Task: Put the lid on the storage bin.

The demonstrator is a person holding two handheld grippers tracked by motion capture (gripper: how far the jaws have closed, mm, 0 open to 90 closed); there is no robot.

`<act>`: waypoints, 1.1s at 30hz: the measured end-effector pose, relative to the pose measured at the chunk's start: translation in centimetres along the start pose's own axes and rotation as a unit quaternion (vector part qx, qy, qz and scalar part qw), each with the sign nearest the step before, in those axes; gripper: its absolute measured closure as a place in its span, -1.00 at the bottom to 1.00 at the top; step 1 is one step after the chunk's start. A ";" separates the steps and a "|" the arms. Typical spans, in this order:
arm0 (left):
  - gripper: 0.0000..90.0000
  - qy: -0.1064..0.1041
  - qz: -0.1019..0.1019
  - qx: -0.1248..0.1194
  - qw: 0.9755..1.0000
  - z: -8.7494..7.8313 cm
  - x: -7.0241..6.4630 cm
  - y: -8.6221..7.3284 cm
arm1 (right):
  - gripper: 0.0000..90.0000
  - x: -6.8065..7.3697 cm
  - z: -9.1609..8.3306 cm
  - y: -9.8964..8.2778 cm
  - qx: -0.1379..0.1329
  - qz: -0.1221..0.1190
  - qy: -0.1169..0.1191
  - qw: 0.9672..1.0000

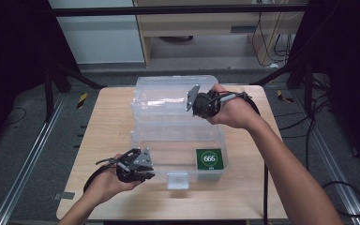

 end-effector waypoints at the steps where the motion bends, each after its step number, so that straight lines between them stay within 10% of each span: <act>1: 0.72 0.002 0.000 0.000 1.000 0.0 0.0 0.0 | 0.95 0.6 -0.4 0.0 -0.005 -0.004 -0.003 1.000; 33: 0.68 0.020 -0.002 -0.008 1.000 0.6 0.0 0.4 | 0.92 2.6 -1.3 -0.5 -0.040 -0.008 -0.030 0.999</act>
Point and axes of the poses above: each handheld gripper's, and its own axes: z roughly forward along the jaws, y roughly out of its top, x roughly to its left, the point moved 4 cm from there along z, roughly forward along the jaws, and after that the axes turned 6 degrees about y, right-handed, at the moved point
